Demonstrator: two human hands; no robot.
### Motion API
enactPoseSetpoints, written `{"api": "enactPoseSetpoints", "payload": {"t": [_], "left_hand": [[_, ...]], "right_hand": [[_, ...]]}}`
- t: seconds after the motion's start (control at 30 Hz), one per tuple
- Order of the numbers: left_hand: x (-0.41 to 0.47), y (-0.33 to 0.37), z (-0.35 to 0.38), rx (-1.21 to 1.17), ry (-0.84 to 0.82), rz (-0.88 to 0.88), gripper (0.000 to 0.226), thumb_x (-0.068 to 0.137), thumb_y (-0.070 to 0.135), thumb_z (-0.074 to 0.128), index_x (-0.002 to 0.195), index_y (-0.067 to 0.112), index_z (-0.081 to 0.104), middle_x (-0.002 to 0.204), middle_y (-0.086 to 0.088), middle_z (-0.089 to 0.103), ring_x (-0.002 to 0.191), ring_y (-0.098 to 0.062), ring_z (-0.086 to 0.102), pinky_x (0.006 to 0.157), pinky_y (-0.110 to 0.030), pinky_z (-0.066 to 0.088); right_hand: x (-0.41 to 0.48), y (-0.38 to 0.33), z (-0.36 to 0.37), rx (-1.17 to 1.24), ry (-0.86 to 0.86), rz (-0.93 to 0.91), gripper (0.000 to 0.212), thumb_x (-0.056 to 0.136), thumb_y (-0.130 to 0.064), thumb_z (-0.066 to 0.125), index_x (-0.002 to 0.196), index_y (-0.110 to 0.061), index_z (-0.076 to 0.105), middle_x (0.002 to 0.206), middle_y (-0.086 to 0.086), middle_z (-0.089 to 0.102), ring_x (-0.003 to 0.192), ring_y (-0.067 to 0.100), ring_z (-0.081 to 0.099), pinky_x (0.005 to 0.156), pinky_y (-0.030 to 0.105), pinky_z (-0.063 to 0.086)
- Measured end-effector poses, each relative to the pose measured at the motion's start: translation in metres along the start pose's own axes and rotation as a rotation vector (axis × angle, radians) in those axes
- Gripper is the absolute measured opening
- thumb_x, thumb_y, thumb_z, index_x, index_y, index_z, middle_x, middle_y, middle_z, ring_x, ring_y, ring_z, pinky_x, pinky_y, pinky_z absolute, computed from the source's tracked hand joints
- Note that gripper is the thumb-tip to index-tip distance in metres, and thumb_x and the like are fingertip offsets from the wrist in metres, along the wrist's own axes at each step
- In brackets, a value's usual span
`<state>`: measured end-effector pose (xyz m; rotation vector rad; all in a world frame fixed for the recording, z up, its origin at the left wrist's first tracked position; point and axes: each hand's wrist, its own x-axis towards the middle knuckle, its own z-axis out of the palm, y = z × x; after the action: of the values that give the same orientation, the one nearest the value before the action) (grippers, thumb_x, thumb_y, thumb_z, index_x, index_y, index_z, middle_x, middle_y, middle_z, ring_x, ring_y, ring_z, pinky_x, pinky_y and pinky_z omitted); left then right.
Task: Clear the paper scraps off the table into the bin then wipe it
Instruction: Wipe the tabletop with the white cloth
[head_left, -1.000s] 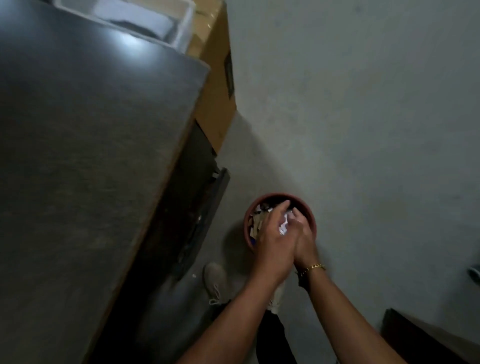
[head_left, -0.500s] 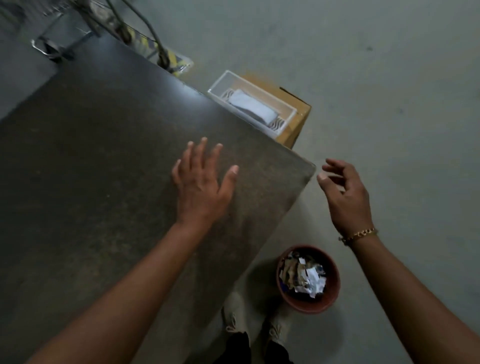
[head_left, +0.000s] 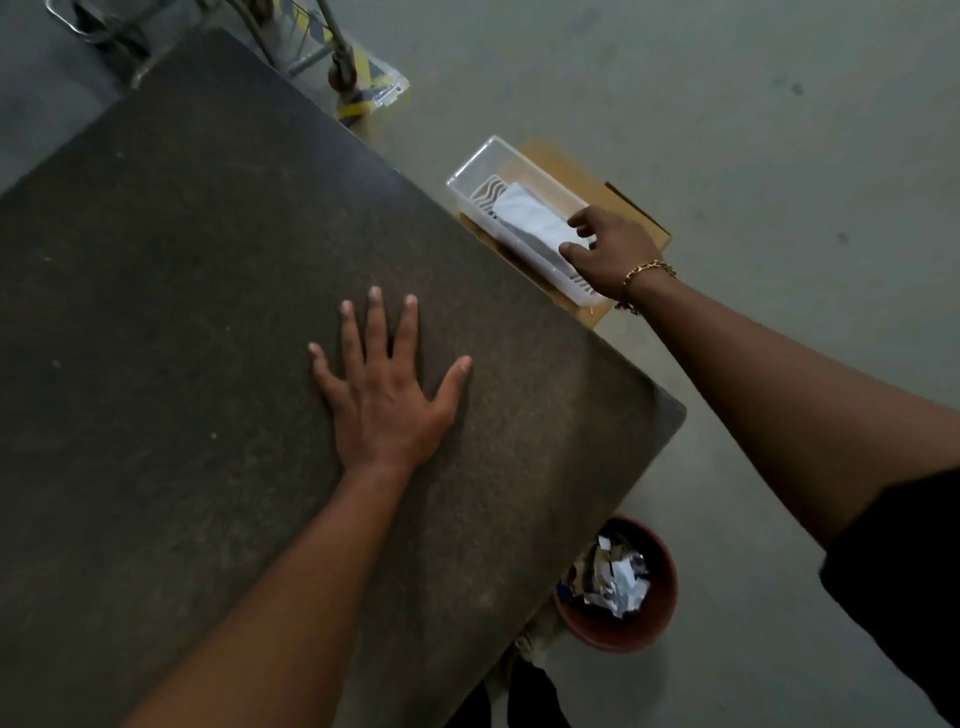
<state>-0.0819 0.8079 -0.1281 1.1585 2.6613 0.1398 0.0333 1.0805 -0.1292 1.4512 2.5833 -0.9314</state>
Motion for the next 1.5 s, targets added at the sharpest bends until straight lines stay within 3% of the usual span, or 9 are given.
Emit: {"api": "enactPoseSetpoints", "payload": {"t": [0.13,0.23,0.47,0.57,0.67,0.8,1.0,1.3,1.5], "left_hand": [[0.000,0.001,-0.002,-0.002,-0.008,0.005,0.089,0.089,0.082,0.023,0.163,0.036,0.006,0.174,-0.003,-0.004,0.160,-0.028,-0.007,0.123,-0.068,0.004],[0.002,0.001,-0.002,0.017,-0.030,-0.002,0.091,0.088,0.082,0.022,0.164,0.035,0.006,0.174,-0.003,-0.006,0.160,-0.029,-0.008,0.123,-0.068,0.005],[0.002,-0.001,0.000,0.040,-0.033,0.006,0.091,0.089,0.081,0.027,0.164,0.032,0.013,0.174,-0.005,0.000,0.160,-0.030,-0.004,0.122,-0.069,0.007],[0.002,-0.001,0.000,0.031,-0.032,0.008,0.090,0.089,0.081,0.028,0.164,0.032,0.015,0.174,-0.005,0.002,0.160,-0.030,-0.003,0.122,-0.069,0.007],[0.002,-0.001,-0.001,0.023,-0.033,0.009,0.090,0.089,0.081,0.027,0.164,0.032,0.015,0.174,-0.005,0.001,0.160,-0.030,-0.004,0.122,-0.069,0.007],[0.002,-0.002,-0.001,0.020,-0.043,0.004,0.091,0.090,0.082,0.027,0.164,0.033,0.012,0.174,-0.004,-0.003,0.160,-0.029,-0.008,0.122,-0.068,0.005],[0.001,-0.003,-0.002,0.027,-0.057,0.006,0.093,0.089,0.084,0.025,0.164,0.033,0.007,0.174,-0.004,-0.007,0.160,-0.029,-0.011,0.122,-0.067,-0.001],[0.000,-0.002,-0.001,0.013,-0.031,-0.004,0.092,0.089,0.083,0.026,0.164,0.033,0.010,0.174,-0.003,-0.003,0.160,-0.028,-0.009,0.123,-0.067,-0.001],[0.000,-0.002,-0.003,0.027,-0.055,0.011,0.092,0.090,0.082,0.021,0.164,0.032,-0.002,0.173,-0.003,-0.015,0.158,-0.030,-0.017,0.121,-0.067,-0.007]], "right_hand": [[0.062,0.005,0.015,-0.274,-0.166,-0.021,0.048,0.103,-0.030,0.048,0.150,-0.021,0.046,0.151,0.011,0.050,0.132,0.033,0.051,0.103,0.043,0.046],[0.088,0.008,0.023,-0.432,-0.243,-0.047,0.044,0.103,-0.029,0.047,0.147,-0.021,0.048,0.143,0.013,0.054,0.125,0.035,0.055,0.098,0.044,0.051],[0.108,0.006,0.032,-0.637,-0.204,-0.093,0.043,0.094,-0.046,0.063,0.129,-0.023,0.056,0.117,0.013,0.065,0.099,0.034,0.063,0.073,0.037,0.051],[0.110,0.002,0.037,-0.741,-0.180,-0.161,0.039,0.093,-0.042,0.059,0.126,-0.022,0.057,0.111,0.012,0.066,0.092,0.033,0.063,0.068,0.034,0.046],[0.110,0.001,0.040,-0.795,-0.174,-0.203,0.045,0.094,-0.034,0.061,0.136,-0.022,0.052,0.113,0.012,0.066,0.096,0.033,0.065,0.066,0.034,0.044],[0.107,0.004,0.041,-0.780,-0.150,-0.239,0.041,0.092,-0.027,0.066,0.131,-0.017,0.056,0.105,0.014,0.067,0.081,0.031,0.060,0.064,0.034,0.049],[0.097,0.000,0.022,-0.660,-0.058,-0.201,0.034,0.088,-0.022,0.068,0.120,-0.014,0.061,0.099,0.019,0.066,0.087,0.038,0.066,0.070,0.041,0.057],[0.047,-0.022,-0.026,-0.379,0.107,-0.140,0.038,0.089,-0.021,0.059,0.127,-0.024,0.061,0.111,0.021,0.068,0.095,0.045,0.065,0.075,0.043,0.052],[-0.039,-0.046,-0.042,-0.171,0.246,-0.189,0.039,0.089,-0.023,0.065,0.128,-0.022,0.065,0.097,0.018,0.072,0.083,0.041,0.067,0.066,0.037,0.049]]}}
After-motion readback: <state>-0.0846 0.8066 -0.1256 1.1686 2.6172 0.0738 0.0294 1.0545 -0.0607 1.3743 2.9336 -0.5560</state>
